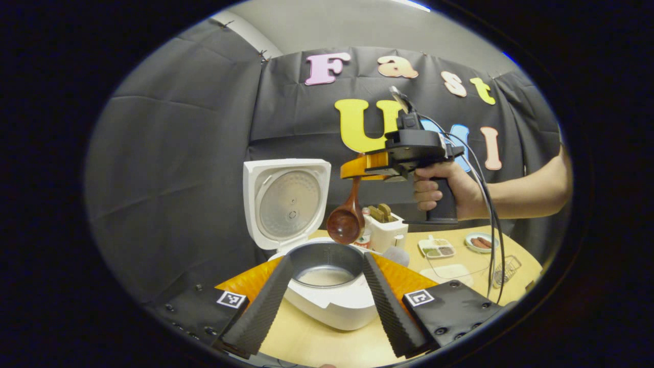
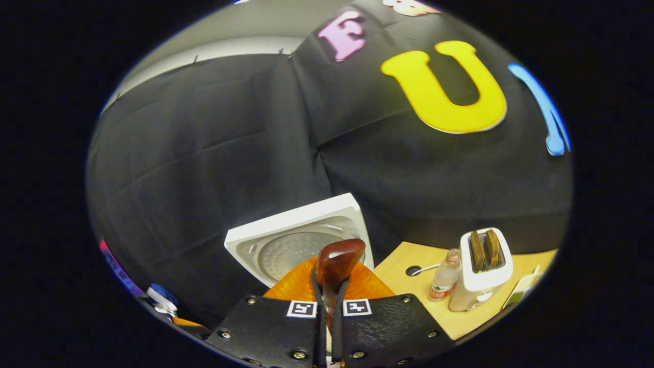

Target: Close the left gripper, press the button to open the rice cooker; take a wooden spoon from the chopstick holder with the right hand, scoop a spoonful of rice and pour it into the rice cooker, then put the wooden spoon back into the chopstick holder.

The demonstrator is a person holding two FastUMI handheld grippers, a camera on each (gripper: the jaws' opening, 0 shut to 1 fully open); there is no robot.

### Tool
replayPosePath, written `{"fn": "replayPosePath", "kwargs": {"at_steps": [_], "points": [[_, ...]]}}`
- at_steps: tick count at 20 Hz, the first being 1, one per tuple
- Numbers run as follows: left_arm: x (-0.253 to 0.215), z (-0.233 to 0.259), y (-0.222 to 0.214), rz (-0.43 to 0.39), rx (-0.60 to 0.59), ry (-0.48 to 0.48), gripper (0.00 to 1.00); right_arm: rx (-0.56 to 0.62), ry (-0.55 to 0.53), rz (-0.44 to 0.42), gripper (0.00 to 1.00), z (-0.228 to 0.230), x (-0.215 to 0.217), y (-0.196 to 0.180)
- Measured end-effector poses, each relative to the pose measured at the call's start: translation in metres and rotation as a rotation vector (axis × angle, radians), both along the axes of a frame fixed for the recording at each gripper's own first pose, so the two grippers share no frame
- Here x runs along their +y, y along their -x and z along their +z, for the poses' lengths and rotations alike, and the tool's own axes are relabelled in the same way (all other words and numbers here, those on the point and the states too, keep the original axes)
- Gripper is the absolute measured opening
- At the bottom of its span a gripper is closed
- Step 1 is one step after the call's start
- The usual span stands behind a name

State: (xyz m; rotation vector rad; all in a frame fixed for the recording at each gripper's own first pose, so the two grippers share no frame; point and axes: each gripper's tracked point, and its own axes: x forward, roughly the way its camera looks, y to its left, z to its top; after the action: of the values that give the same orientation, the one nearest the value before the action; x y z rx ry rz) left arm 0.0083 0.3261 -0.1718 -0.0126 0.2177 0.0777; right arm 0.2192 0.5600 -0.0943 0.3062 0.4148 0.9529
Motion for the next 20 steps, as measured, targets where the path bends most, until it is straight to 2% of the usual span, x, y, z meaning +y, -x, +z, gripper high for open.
{"fn": "replayPosePath", "kwargs": {"at_steps": [4,8,12,13,14,19,20], "points": [[-0.016,0.003,-0.002,-0.028,-0.01,0.01,0.99,0.172,-0.134,-0.073,0.04,-0.013,-0.028,-0.015],[-0.026,0.004,-0.004,-0.044,-0.02,0.028,0.99,0.246,-0.234,-0.156,0.04,-0.02,-0.052,-0.024],[-0.035,-0.005,-0.003,-0.066,-0.012,0.026,0.97,0.282,-0.279,-0.222,0.05,-0.019,-0.069,-0.024],[-0.037,-0.005,-0.005,-0.072,-0.011,0.027,0.99,0.288,-0.29,-0.238,0.04,-0.019,-0.073,-0.025],[-0.04,-0.005,-0.007,-0.081,-0.01,0.032,0.97,0.29,-0.294,-0.253,0.05,-0.019,-0.077,-0.025],[-0.058,0.002,-0.01,-0.116,-0.015,0.017,0.99,0.306,-0.319,-0.311,0.04,-0.015,-0.1,-0.024],[-0.064,0.005,-0.01,-0.128,-0.019,0.013,0.97,0.309,-0.314,-0.317,0.04,-0.016,-0.105,-0.024]]}}
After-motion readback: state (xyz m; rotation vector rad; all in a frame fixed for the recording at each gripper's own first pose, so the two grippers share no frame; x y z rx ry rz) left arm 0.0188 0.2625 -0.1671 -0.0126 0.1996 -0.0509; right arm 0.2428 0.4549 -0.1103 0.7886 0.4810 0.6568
